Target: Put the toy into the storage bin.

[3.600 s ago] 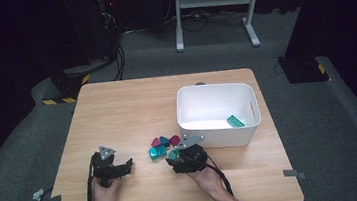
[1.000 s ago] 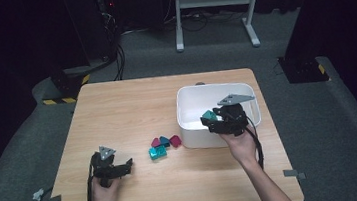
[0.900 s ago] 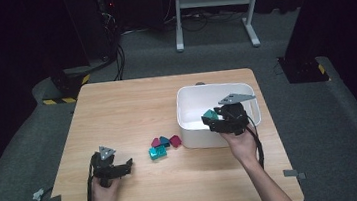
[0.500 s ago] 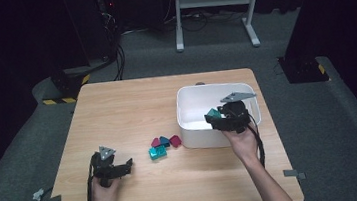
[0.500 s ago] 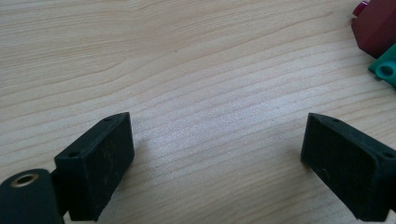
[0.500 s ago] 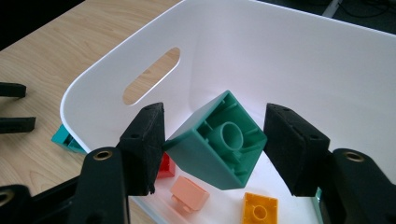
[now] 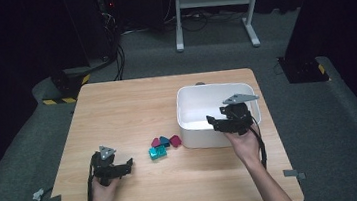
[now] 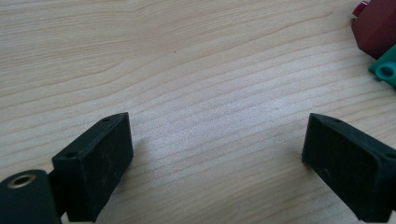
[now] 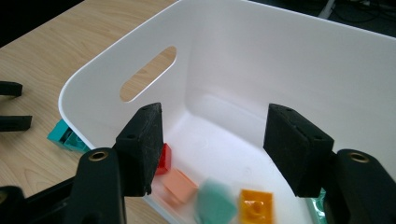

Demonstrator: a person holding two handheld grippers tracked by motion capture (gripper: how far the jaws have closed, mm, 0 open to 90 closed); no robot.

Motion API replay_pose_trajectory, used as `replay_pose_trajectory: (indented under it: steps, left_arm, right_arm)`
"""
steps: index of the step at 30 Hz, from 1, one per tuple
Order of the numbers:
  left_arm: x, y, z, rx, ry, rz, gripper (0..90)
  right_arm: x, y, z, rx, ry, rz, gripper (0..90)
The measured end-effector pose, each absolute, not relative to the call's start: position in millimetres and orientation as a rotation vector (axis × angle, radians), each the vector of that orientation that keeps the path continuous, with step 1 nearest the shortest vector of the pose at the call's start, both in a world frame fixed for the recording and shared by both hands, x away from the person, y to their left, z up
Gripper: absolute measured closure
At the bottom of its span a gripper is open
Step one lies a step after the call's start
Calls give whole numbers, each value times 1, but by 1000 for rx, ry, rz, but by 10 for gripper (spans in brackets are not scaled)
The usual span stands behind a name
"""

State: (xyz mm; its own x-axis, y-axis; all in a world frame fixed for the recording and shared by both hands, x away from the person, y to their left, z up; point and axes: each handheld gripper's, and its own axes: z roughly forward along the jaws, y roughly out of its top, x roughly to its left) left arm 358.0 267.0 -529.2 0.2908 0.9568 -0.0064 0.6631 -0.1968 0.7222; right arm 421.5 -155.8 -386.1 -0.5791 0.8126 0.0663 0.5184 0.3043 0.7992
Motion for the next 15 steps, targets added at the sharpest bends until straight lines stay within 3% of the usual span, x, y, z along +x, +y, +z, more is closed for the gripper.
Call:
replay_pose_trajectory:
  steps: [15]
  left_arm:
    - [358,267,-529,1946,1443,608,81]
  right_arm:
    - [389,-153,-386,1090,2227,1273,385]
